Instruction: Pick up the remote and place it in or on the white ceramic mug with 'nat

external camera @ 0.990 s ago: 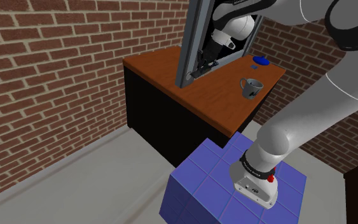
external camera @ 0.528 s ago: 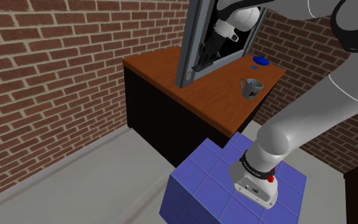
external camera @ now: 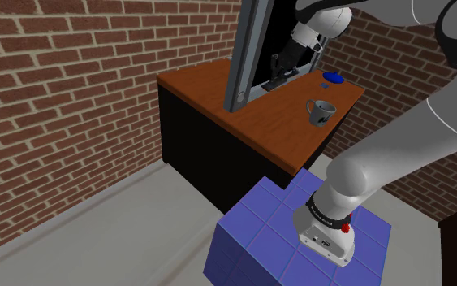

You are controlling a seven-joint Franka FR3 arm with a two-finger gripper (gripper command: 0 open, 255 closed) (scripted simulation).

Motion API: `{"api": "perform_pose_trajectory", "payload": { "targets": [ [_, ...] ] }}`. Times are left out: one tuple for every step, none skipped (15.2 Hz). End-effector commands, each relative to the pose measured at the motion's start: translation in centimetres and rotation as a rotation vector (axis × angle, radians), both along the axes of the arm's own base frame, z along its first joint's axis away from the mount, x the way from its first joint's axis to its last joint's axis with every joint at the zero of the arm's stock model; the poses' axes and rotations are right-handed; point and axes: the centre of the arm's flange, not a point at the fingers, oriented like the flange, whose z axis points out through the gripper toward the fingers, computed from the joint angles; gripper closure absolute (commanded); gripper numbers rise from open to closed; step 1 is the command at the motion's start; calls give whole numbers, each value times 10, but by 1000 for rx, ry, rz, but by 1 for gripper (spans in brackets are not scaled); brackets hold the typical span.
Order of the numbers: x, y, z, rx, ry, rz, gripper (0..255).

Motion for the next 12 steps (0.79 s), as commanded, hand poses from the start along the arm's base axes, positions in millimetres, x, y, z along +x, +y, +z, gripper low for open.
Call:
{"api": "perform_pose_trajectory", "payload": {
  "targets": [
    [-19, -18, 1, 0, 0, 1, 255],
    [-28, -27, 0, 0, 0, 1, 255],
    [-38, -36, 0, 0, 0, 1, 255],
    [-48, -45, 0, 0, 0, 1, 255],
    [-57, -55, 0, 0, 0, 1, 255],
    [-67, -64, -1, 0, 0, 1, 255],
    [-76, -73, -1, 0, 0, 1, 255],
    [-86, -82, -1, 0, 0, 1, 255],
    [-95, -91, -1, 0, 0, 1, 255],
    [-105, -100, -2, 0, 0, 1, 255],
    [-114, -109, -2, 0, 0, 1, 255],
    [-124, -119, -2, 0, 0, 1, 255]
  ]
}}
